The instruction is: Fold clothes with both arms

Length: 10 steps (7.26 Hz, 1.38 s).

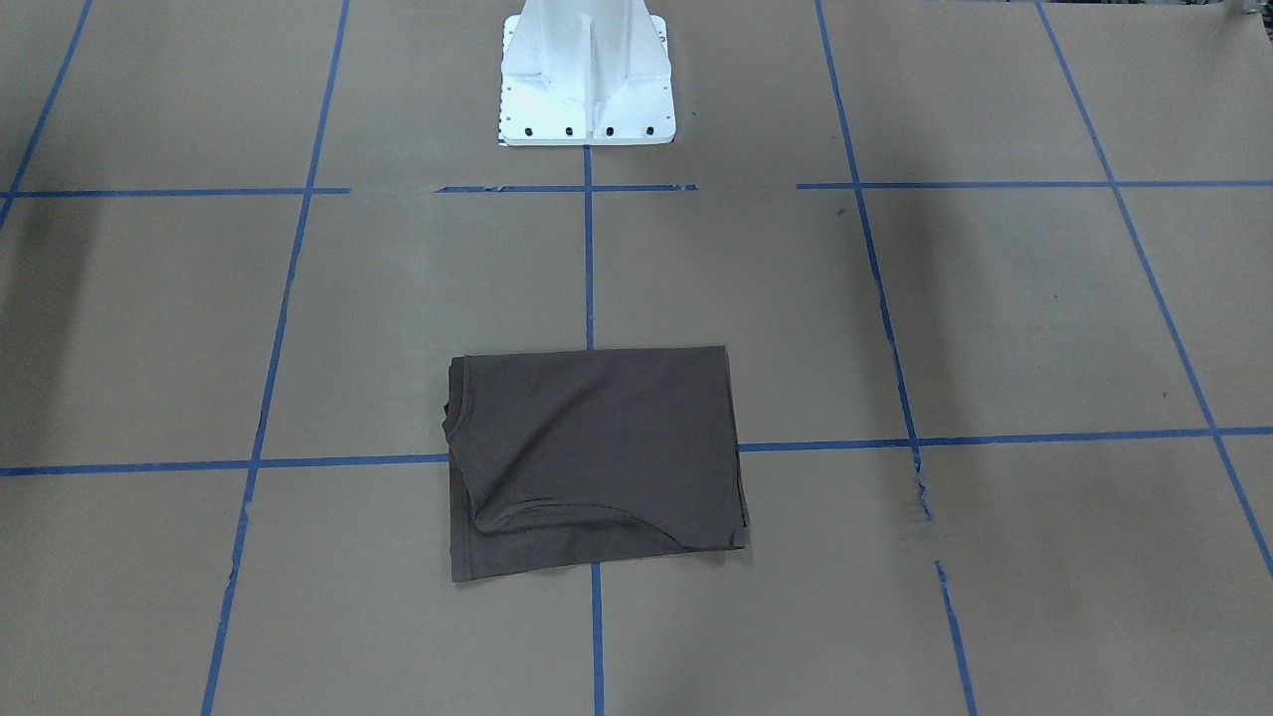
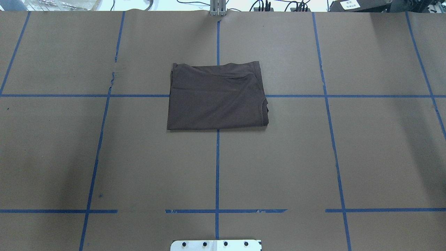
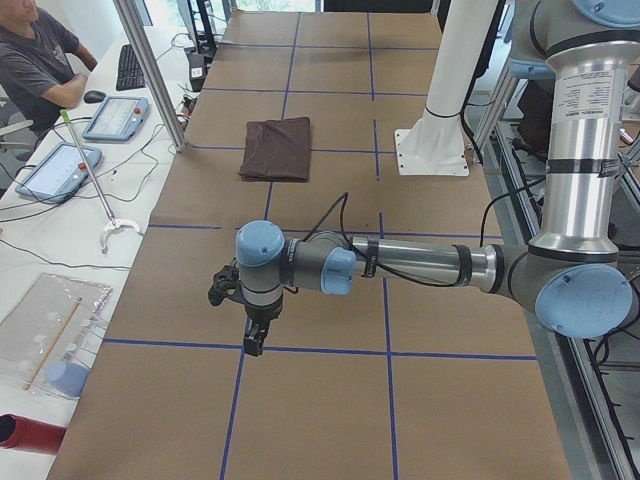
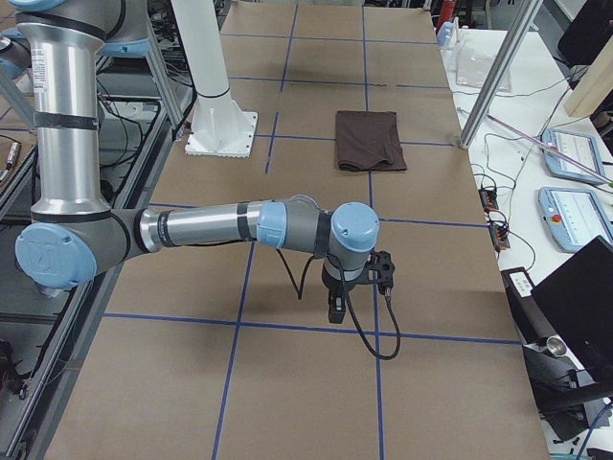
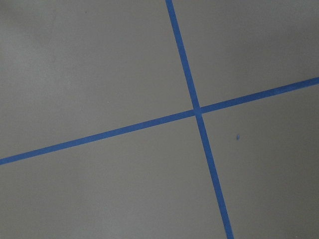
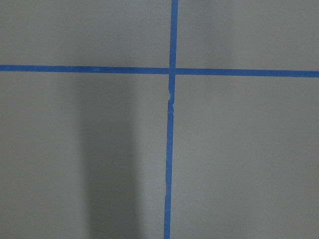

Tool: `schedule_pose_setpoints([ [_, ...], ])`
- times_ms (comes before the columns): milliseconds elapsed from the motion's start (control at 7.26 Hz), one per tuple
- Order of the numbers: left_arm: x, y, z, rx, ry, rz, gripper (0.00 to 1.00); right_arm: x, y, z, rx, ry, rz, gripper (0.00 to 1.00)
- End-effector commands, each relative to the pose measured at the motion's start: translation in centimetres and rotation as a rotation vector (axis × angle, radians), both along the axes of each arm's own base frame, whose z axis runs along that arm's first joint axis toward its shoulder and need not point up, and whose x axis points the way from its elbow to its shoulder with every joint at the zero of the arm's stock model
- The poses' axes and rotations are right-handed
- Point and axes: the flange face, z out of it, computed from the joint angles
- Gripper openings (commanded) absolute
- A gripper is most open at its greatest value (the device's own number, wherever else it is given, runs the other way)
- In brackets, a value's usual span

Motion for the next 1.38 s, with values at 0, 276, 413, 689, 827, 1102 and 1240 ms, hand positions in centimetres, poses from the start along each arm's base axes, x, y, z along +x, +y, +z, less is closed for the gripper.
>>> schedule_pose_setpoints([
  [0,-0.1,0.0,-0.2,0.011,-0.003,0.005,1.0,0.0,1.5,1.6,-0.035,0.005,0.005,1.0],
  [276,-0.1,0.0,-0.4,0.015,-0.003,0.003,1.0,0.2,1.6,3.8,0.053,0.042,0.02,1.0],
  [413,-0.1,0.0,-0.3,0.013,-0.006,0.003,1.0,0.2,1.5,4.3,0.015,0.048,0.085,1.0],
  [689,0.0,0.0,0.1,0.002,-0.005,-0.004,1.0,0.1,1.4,4.4,0.004,0.043,0.102,1.0],
  [827,0.0,0.0,0.1,-0.003,-0.001,-0.012,1.0,0.0,1.2,4.1,0.011,0.038,0.101,1.0],
  [1102,0.0,-0.1,-0.2,-0.064,0.012,-0.098,1.0,-0.5,1.2,3.6,0.009,-0.053,0.104,1.0],
  [1240,0.1,-0.1,-0.1,-0.066,0.013,-0.099,1.0,-0.7,1.3,3.5,0.008,-0.072,0.104,1.0],
])
